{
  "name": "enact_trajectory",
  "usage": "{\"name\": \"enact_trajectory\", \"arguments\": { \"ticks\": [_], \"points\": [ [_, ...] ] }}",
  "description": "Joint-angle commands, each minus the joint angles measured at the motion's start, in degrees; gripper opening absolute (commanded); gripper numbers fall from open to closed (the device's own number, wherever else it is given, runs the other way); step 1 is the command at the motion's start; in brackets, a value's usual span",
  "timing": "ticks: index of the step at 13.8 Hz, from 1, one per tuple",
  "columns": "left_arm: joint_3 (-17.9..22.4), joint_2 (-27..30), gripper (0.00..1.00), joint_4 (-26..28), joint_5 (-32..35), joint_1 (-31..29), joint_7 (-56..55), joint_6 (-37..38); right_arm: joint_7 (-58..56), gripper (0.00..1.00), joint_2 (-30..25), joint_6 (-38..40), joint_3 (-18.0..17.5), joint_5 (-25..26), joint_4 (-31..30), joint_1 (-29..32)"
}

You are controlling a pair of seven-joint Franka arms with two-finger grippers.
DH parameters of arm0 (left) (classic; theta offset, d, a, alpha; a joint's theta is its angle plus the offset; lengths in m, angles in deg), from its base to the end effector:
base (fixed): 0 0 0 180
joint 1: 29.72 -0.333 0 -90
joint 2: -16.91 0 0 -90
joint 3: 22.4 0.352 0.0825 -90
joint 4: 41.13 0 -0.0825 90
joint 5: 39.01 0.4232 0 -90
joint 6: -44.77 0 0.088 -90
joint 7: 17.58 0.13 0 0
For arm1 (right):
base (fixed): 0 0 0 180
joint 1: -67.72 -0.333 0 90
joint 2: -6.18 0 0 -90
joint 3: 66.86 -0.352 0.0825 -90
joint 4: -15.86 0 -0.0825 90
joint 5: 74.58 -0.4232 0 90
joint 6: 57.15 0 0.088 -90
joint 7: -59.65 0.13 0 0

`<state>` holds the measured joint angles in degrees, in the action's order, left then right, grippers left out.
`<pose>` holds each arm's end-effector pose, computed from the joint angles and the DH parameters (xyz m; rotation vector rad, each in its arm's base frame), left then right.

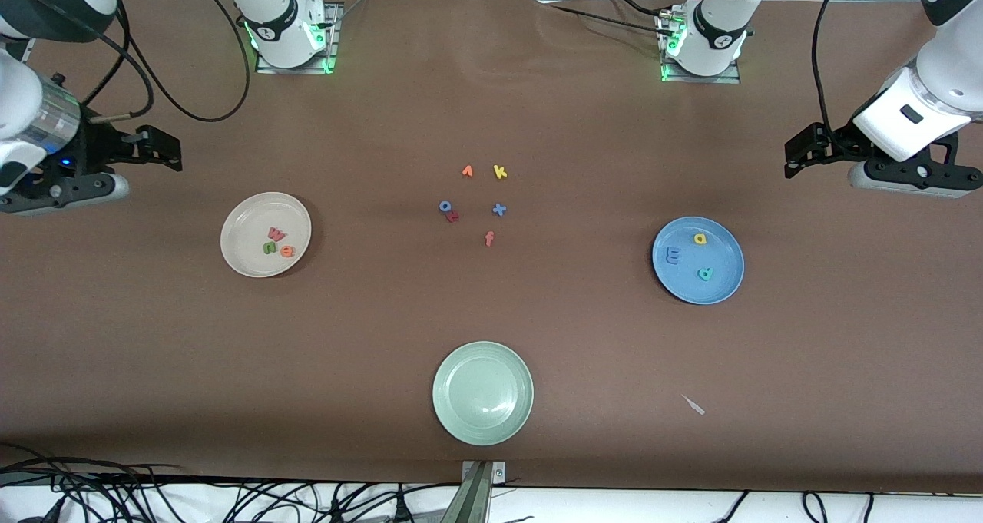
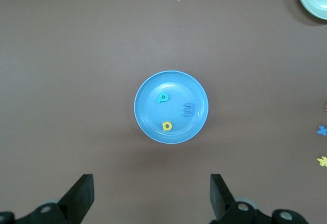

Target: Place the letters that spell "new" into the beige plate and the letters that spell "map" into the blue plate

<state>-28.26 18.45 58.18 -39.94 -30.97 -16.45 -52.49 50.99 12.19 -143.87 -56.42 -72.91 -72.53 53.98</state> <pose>0.5882 -0.0500 0.5808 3.1247 -0.1532 -0.0148 0.6155 0.0369 0.5848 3.0759 0.3222 -0.2082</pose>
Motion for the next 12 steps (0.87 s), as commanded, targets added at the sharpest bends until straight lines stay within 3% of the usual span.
{"name": "enact_trajectory", "arguments": {
  "ticks": [1, 12],
  "points": [
    [-0.11, -0.75, 1.00, -1.22, 0.84, -0.16, -0.17, 1.20, 2.76, 1.00, -1.26, 0.41, 0.19, 0.62, -0.29, 0.38],
    [-0.20, -0.75, 1.00, -1.31, 0.83, -0.69, 0.01, 1.28, 4.71, 1.00, -0.74, -1.71, 0.37, -0.61, -1.70, 1.52]
  ]
}}
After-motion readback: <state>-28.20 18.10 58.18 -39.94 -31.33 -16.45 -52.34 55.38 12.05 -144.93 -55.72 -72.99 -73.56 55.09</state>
